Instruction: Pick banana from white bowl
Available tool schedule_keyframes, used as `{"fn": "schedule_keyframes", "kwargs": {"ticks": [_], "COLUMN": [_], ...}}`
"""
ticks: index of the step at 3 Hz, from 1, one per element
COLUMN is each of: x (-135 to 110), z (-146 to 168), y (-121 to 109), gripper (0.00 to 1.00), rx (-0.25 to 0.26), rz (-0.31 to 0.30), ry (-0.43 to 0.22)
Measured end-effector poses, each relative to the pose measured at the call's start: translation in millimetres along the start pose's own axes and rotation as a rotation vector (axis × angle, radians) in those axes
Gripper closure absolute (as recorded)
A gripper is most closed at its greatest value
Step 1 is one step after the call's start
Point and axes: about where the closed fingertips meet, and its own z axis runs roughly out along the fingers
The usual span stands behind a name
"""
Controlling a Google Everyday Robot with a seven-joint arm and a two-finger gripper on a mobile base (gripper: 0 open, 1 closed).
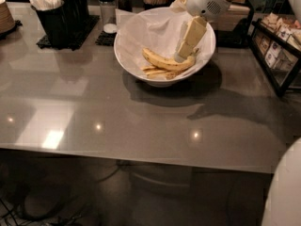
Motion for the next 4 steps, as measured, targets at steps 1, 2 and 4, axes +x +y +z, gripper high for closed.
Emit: {"fn": "schedule_keyframes", "kwargs": {"ticks": [1, 2, 4], "x": [-4, -4, 3], "z": [2, 2, 72], "y": [-5, -5, -8], "gripper": [0.18, 0.42, 0.47], "rx": [0.006, 0.006, -0.167], "rz": [-0.006, -0.006, 0.049], "ry": [-0.007, -0.007, -0.055]}}
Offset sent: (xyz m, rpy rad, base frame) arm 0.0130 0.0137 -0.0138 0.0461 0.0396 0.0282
